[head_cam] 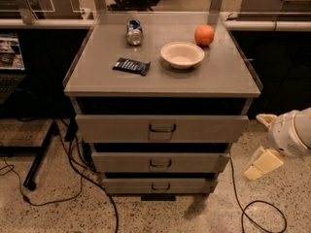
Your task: Open bottom drawer
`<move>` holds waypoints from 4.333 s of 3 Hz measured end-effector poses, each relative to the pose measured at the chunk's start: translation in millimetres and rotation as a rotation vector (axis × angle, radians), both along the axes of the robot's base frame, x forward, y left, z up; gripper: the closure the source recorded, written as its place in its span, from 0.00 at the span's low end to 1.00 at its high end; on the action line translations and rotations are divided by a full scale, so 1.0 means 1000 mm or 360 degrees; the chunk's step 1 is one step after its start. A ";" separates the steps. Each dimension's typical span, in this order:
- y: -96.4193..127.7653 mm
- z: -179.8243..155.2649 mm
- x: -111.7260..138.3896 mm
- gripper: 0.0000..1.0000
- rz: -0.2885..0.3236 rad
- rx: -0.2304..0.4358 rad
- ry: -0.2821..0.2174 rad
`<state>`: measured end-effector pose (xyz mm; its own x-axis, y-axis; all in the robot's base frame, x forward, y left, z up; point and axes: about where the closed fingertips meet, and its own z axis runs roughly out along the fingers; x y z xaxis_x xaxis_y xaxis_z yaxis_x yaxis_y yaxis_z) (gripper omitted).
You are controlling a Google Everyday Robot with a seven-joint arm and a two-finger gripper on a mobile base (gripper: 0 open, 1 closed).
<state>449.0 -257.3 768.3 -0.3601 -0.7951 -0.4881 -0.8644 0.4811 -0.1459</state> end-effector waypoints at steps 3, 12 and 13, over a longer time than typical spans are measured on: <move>-0.010 -0.141 -0.026 0.00 -0.0256 0.0109 0.0121; 0.011 -0.340 -0.017 1.00 -0.0590 0.0638 0.0187; 0.025 -0.399 -0.007 1.00 -0.0710 0.0743 0.0177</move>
Offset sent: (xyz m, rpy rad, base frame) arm -0.0189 -0.0178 -0.1563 0.0643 0.0800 -0.1941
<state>442.1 -231.9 369.5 -0.6749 -0.2712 -0.6863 -0.5649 0.7882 0.2440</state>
